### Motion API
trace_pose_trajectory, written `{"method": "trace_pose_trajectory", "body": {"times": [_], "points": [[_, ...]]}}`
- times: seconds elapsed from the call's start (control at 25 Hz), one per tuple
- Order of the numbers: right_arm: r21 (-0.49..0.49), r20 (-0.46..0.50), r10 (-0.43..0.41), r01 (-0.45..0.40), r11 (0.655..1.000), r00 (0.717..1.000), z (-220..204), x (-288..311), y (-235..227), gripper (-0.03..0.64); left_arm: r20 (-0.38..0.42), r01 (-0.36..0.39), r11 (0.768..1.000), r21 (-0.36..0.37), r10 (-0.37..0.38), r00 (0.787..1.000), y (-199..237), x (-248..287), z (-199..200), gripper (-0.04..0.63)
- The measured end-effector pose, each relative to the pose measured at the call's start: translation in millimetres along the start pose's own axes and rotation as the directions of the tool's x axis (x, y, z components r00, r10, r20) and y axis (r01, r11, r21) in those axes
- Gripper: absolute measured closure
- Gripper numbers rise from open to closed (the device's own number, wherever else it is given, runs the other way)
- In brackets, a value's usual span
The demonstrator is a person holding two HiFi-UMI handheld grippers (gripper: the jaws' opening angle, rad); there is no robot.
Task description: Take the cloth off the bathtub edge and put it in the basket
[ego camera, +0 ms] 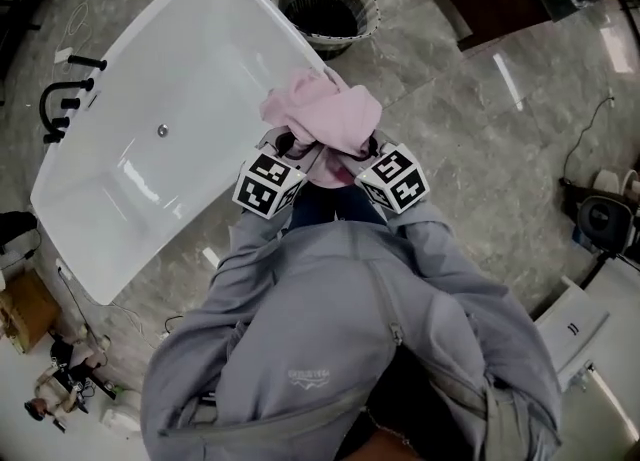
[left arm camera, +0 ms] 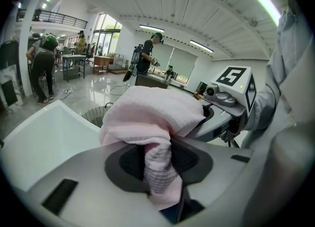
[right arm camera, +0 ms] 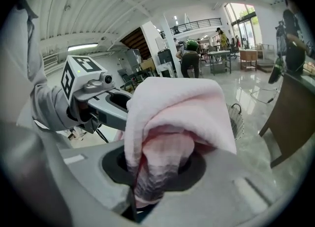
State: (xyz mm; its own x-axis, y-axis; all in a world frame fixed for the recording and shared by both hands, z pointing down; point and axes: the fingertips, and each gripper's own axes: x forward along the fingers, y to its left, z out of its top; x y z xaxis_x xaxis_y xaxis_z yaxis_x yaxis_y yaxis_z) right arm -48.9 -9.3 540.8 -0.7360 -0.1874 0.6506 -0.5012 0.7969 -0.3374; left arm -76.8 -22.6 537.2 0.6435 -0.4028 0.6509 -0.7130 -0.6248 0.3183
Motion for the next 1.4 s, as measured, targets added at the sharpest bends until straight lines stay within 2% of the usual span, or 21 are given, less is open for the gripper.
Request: {"method": "trace_pose_trajectory", "body": {"times": [0.28,0.52,0.8,1.04,1.24,1.4], "points": [[-0.058,0.102,-0.069,0.075,0.995,0.992,38,-52,9,0.52,0.114,0.015,0.996,0.084,-0.024,0.993,-29,-29,51,0.476],[-0.065,0.183,-0.118,0.132,0.989,0.976,65,-90,20,0.522,0.195,0.019,0.989,0.148,-0.048,0.98,-52,-48,85,0.477],[-0.065,0.276,-0.213,0.239,0.969,0.937,97,-119,23,0.522,0.265,0.026,0.968,0.248,-0.094,0.96,-63,-69,124,0.479],[-0.03,0.335,-0.299,0.327,0.945,0.894,111,-139,16,0.523,0.293,0.055,0.942,0.33,-0.158,0.943,-72,-72,150,0.479],[-0.02,0.362,-0.351,0.384,0.923,0.864,117,-158,-2,0.523,0.308,0.071,0.927,0.367,-0.193,0.932,-80,-61,175,0.479],[-0.028,0.379,-0.358,0.397,0.917,0.853,126,-167,-23,0.523,0.325,0.058,0.923,0.381,-0.192,0.926,-77,-48,195,0.479]]}}
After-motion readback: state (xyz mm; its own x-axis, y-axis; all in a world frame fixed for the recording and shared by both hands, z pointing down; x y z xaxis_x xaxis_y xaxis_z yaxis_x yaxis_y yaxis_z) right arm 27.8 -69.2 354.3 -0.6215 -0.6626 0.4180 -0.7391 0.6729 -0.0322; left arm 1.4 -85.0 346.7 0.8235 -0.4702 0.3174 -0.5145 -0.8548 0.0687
